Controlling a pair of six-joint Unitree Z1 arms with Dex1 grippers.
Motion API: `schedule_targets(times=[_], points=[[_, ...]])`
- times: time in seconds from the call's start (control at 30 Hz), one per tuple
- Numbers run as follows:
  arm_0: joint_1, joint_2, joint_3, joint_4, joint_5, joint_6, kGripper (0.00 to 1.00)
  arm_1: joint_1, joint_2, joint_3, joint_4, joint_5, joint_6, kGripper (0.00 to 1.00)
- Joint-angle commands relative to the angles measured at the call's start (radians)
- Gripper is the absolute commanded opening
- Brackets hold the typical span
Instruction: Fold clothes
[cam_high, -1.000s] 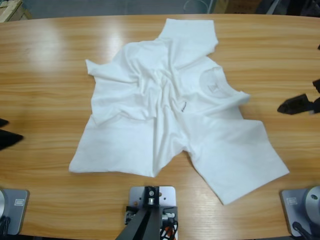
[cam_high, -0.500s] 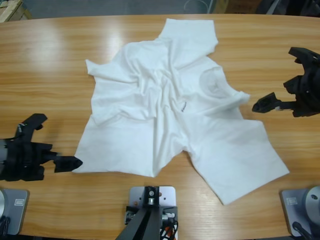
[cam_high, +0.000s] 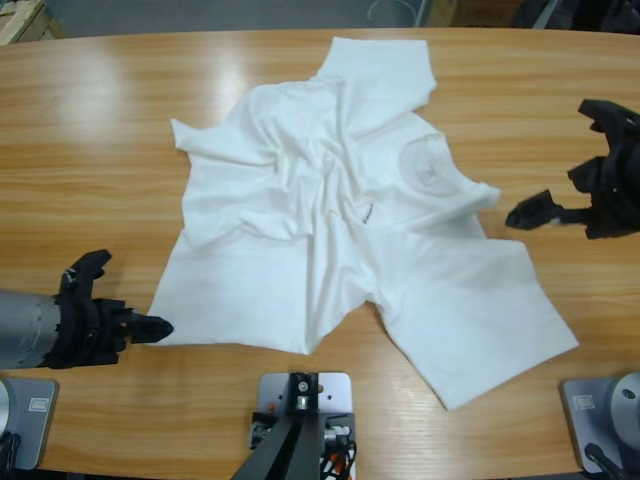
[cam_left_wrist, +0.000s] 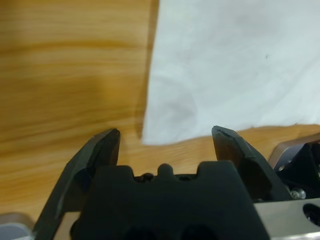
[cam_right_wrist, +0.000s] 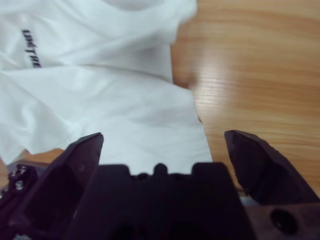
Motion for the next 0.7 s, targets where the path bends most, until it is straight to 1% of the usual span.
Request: schedule_targets(times=[0.03,0.07,0.1,0.13,0.33,0.4,0.47,0.5,0.57,0.6,0.63,0.67,0.7], points=[[-0.008,0.072,0.040,-0.050,0.000,-0.023,0.499,0.010,-0.047,0.079,-0.024,-0.005,0.013,1.000],[-0.008,0.081,0.040,-0.061,-0.001,-0.020,0.339,0.010,-0.051,0.080,-0.024,-0.004,0.014,1.000],[-0.008,0.090,0.041,-0.074,-0.009,-0.015,0.132,0.010,-0.053,0.080,-0.022,-0.003,0.014,1.000],[-0.008,0.101,0.043,-0.086,-0.023,-0.007,0.000,0.010,-0.053,0.081,-0.021,-0.003,0.014,1.000],[-0.008,0.100,0.061,-0.084,-0.048,-0.006,0.000,0.010,-0.046,0.108,-0.026,0.016,0.060,1.000],[-0.008,0.083,0.061,-0.075,-0.053,-0.007,0.000,0.010,-0.046,0.142,-0.040,0.033,0.165,1.000],[-0.008,0.070,0.061,-0.068,-0.051,-0.006,0.000,0.012,-0.072,0.206,-0.086,0.038,0.309,1.000],[-0.008,0.065,0.061,-0.064,-0.050,-0.006,0.000,0.019,-0.097,0.226,-0.112,0.039,0.374,1.000],[-0.008,0.059,0.060,-0.058,-0.047,-0.006,0.000,0.021,-0.137,0.294,-0.181,0.075,0.547,1.000],[-0.008,0.054,0.060,-0.055,-0.047,-0.006,0.000,0.021,-0.150,0.343,-0.232,0.094,0.610,0.997],[-0.008,0.048,0.059,-0.054,-0.047,-0.006,0.000,0.021,-0.169,0.402,-0.295,0.103,0.647,0.989],[-0.008,0.041,0.058,-0.054,-0.047,-0.006,0.000,0.021,-0.190,0.439,-0.343,0.101,0.653,0.950],[-0.008,0.037,0.058,-0.054,-0.047,-0.006,0.000,0.021,-0.206,0.448,-0.354,0.099,0.664,0.915]])
